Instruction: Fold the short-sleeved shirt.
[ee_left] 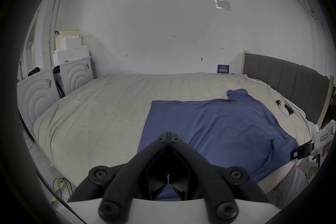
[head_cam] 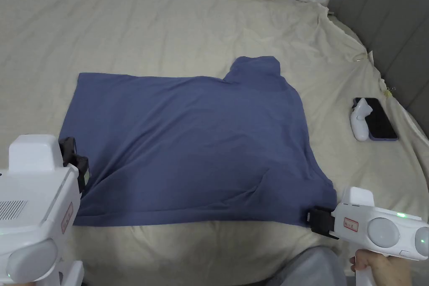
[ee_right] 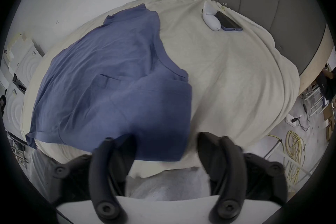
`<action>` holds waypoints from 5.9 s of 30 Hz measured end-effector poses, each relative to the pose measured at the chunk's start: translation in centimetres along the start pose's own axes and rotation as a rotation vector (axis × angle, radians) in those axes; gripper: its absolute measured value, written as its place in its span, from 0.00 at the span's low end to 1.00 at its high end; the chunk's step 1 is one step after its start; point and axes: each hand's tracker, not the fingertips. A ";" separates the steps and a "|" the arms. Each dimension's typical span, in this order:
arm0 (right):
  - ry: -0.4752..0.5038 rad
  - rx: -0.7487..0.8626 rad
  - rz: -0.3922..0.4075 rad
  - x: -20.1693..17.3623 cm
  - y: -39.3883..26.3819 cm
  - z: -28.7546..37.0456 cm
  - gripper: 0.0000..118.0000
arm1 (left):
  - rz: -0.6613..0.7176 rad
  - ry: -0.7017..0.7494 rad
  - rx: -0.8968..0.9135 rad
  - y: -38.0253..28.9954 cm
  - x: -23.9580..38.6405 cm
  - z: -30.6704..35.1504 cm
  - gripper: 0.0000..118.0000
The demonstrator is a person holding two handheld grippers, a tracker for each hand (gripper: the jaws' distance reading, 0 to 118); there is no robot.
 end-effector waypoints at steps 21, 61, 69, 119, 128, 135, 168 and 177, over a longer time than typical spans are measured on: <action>0.074 0.084 0.059 -3.3 1.0 6.1 0.07 | 0.005 0.087 -0.628 -2.6 -7.6 -5.7 0.85; 0.124 0.128 -0.075 -4.5 13.6 4.9 0.07 | 0.432 0.046 -0.456 6.3 -7.8 -13.6 0.00; 0.014 0.062 -0.105 -5.9 18.8 -1.4 0.07 | 0.265 0.138 -0.451 7.6 -6.2 -23.2 0.00; 0.083 0.685 0.145 -9.5 3.1 14.1 0.00 | 0.039 0.044 0.108 2.4 -0.5 -1.2 0.00; 0.080 0.614 0.109 -10.6 4.4 14.0 0.00 | 0.039 -0.002 0.075 2.0 0.2 -1.7 0.00; 0.057 0.349 0.124 -8.6 11.5 9.0 0.00 | 0.054 -0.018 0.061 2.0 0.5 -2.1 0.00; -0.038 -0.136 0.024 -6.4 18.0 -4.5 0.06 | 0.208 0.020 -0.365 2.5 -3.3 -13.1 0.81; 0.008 -0.105 0.001 -6.0 19.3 -2.3 0.06 | 0.145 0.076 -0.708 5.0 -9.1 -20.7 0.83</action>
